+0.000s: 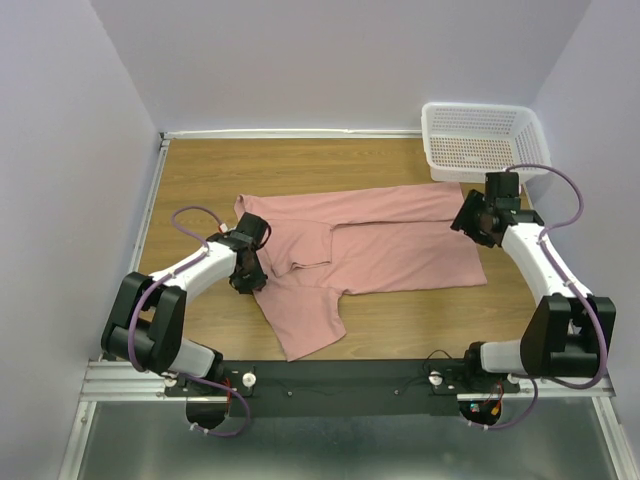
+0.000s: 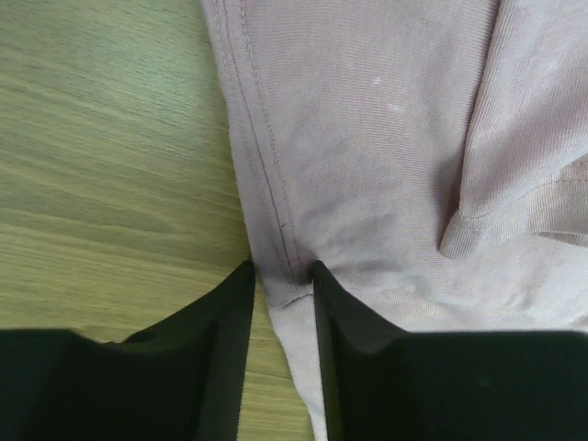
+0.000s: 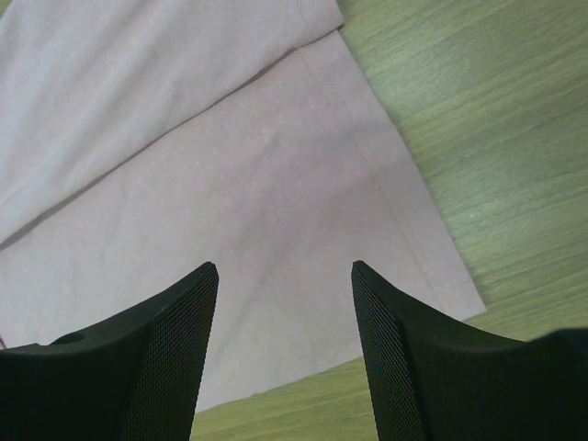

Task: Fold and stack the t-shirts
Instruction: Fold the tshirt

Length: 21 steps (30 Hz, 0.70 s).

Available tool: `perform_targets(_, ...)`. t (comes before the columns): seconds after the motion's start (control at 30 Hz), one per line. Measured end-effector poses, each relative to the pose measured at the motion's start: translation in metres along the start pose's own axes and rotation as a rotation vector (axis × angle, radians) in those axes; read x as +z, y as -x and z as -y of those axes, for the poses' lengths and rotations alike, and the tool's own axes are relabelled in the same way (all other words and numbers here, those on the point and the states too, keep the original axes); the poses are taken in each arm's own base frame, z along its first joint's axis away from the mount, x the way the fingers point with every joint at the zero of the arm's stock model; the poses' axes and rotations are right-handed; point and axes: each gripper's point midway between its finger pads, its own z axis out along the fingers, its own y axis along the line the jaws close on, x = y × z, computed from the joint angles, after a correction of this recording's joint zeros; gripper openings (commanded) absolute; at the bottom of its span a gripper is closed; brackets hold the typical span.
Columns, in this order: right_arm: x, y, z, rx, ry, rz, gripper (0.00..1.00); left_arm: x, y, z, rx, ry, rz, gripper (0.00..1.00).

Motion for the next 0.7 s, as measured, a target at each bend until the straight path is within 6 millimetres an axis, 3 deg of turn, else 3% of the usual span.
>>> perform_targets(0.13,-0.004,0.003,0.003,0.001,-0.011,0.021,0.68,0.001,0.001,0.000,-0.001,0.003,0.004,0.08)
perform_targets(0.23,-0.003,-0.007,0.011,0.004,-0.042,0.002,0.68,0.002,0.002,0.000,0.012,0.003,0.007,0.00)
perform_targets(0.5,0.003,-0.052,0.052,0.061,-0.192,-0.122,0.64,0.002,0.002,0.003,0.065,-0.008,-0.001,0.00)
perform_targets(0.7,0.012,-0.077,0.096,0.178,-0.312,-0.224,0.58,0.002,0.002,0.009,0.078,-0.045,-0.002,0.00)
